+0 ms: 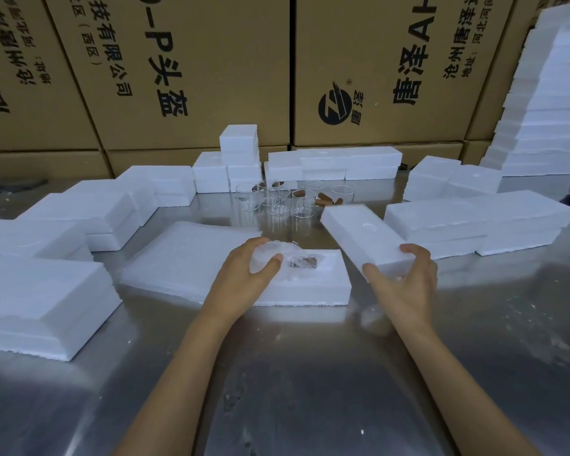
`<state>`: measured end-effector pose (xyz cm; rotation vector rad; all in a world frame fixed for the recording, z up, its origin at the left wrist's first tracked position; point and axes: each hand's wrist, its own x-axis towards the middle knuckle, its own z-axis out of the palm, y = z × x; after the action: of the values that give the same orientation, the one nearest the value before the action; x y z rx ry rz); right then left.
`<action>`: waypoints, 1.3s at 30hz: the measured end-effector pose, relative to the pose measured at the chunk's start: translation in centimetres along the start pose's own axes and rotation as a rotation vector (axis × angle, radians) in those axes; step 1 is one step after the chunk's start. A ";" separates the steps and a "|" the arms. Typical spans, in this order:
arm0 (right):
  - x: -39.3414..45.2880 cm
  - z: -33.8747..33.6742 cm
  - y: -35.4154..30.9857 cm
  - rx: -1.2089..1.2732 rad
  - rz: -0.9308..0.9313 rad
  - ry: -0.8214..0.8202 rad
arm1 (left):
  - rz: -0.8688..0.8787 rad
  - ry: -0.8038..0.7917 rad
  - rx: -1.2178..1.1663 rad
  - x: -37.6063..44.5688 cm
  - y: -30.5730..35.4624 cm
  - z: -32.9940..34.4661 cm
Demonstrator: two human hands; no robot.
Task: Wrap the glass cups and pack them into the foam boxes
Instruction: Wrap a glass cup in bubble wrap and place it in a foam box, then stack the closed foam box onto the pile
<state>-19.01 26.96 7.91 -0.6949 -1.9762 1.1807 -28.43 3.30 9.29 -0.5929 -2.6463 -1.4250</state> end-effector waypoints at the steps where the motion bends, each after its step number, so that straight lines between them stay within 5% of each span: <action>1: -0.2 -0.4 -0.4 0.148 -0.018 -0.002 | -0.002 -0.014 -0.017 0.0 -0.1 0.0; 5: -1.0 -1.1 -2.8 0.457 -0.147 -0.229 | -0.092 0.053 -0.336 -0.1 0.9 -0.8; 8: -0.6 -0.3 -4.7 0.422 -0.182 -0.483 | -0.126 0.197 -0.608 0.6 1.2 -2.0; 11: -0.3 1.2 -5.3 0.354 -0.182 -0.590 | -0.147 0.170 -0.738 0.6 1.1 -2.5; 22: -0.8 3.1 -3.5 0.406 -0.178 -0.544 | -0.126 0.108 -0.585 0.8 -0.4 -1.2; 39: -1.5 2.7 -3.1 0.453 -0.124 -0.589 | -0.192 -0.027 -0.812 0.7 -0.8 -0.9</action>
<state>-20.56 23.07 9.38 0.0198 -2.0427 1.8183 -29.52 2.37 9.33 -0.3944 -2.0900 -2.5660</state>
